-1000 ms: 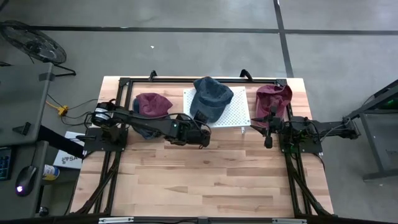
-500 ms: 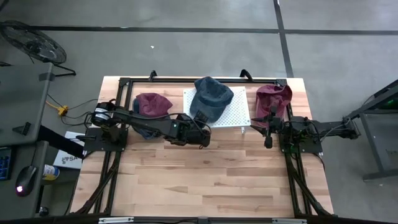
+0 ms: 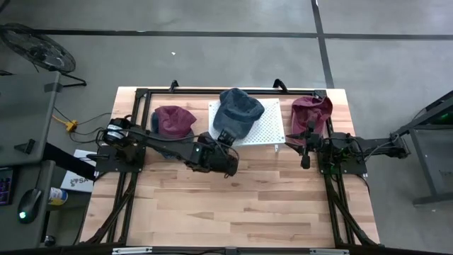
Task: Pick & Place hat
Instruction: Put the bottom blue cap on the shelf
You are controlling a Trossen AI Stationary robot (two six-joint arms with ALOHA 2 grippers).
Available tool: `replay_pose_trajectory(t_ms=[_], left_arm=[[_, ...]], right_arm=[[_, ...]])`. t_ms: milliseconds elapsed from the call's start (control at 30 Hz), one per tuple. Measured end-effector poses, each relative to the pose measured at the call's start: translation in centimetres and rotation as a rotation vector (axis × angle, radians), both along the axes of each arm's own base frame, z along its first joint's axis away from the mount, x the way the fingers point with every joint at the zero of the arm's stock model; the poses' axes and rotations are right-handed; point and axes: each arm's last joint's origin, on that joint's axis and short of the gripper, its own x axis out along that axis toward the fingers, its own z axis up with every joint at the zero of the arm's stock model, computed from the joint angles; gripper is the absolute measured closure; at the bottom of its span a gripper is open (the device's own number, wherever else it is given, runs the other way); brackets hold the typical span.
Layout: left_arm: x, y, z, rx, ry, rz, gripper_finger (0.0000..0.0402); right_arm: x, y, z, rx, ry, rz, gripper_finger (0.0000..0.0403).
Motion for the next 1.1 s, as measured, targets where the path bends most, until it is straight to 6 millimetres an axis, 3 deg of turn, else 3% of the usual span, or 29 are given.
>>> replay_pose_trajectory(t_ms=[300,600,1100], left_arm=[[-0.1,-0.6,0.5,0.110,-0.097,0.089,0.0401],[0.1,-0.7,0.4,0.038,-0.121,0.064,0.0401],[-0.5,-0.7,-0.6,-0.025,0.011,0.016,0.0401]], right_arm=[[0.0,0.0,0.0,0.000,0.000,0.001,0.0269],[0.0,0.0,0.0,0.000,0.000,0.000,0.0269],[0.0,0.0,0.0,0.000,0.000,0.000,0.0269]])
